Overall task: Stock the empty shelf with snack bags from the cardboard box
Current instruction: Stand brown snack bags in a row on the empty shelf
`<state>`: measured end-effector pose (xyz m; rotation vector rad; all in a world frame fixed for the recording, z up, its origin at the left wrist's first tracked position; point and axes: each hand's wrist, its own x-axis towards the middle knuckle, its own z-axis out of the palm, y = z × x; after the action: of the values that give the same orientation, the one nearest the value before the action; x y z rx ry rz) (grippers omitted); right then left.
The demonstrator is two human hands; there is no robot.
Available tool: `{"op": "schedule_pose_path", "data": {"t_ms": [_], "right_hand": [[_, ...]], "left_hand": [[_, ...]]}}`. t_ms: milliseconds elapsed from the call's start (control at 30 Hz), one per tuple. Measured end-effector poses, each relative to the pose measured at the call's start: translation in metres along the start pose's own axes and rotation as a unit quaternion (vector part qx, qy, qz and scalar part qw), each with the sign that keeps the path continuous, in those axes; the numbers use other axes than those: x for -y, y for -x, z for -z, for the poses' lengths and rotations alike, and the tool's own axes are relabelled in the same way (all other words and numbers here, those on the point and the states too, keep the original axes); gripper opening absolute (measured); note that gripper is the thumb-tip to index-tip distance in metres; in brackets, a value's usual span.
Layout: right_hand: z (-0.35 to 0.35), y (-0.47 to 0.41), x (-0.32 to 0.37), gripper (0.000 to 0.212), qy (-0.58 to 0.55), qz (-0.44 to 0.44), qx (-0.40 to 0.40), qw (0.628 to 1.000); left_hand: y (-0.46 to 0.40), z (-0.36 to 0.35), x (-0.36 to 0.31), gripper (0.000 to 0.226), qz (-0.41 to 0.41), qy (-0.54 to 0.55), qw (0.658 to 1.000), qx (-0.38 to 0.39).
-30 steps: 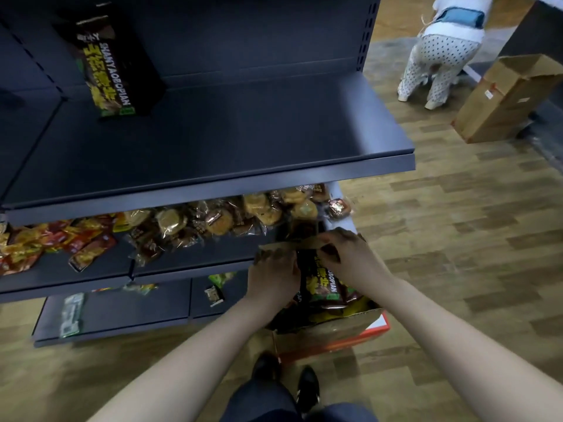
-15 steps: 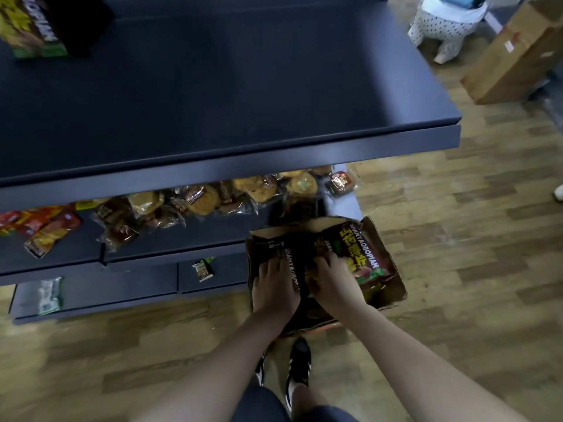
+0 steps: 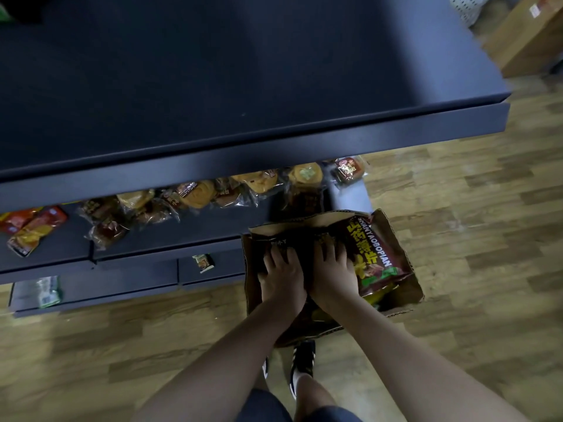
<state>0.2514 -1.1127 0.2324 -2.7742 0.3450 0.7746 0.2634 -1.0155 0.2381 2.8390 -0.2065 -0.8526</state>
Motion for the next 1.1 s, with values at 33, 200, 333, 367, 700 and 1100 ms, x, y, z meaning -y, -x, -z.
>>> {"op": "schedule_pose_path", "data": {"t_ms": [33,200,333,367,700,1100], "right_hand": [[0.001,-0.003,0.0,0.08,-0.006,0.0,-0.001,1.0],[0.002,-0.009,0.0,0.08,-0.016,-0.006,-0.014,1.0],[0.001,-0.011,0.001,0.087,0.005,-0.009,0.005,1.0],[0.001,-0.012,0.001,0.087,0.012,-0.01,0.004,1.0],[0.0,-0.015,0.007,0.065,0.006,-0.025,-0.037,0.999],[0.022,0.006,-0.009,0.05,-0.14,0.001,-0.075,0.987]], "left_hand": [[-0.003,0.001,0.0,0.076,0.001,0.005,1.0,0.002],[-0.009,0.0,0.002,0.078,-0.001,0.013,1.0,0.008],[-0.014,0.001,0.006,0.089,-0.005,-0.001,1.0,0.026],[-0.015,0.001,0.006,0.089,-0.004,-0.003,1.0,0.03],[-0.01,-0.001,0.005,0.079,0.012,0.033,0.999,-0.02],[0.008,0.015,0.022,0.062,-0.047,0.117,0.989,-0.08]]}}
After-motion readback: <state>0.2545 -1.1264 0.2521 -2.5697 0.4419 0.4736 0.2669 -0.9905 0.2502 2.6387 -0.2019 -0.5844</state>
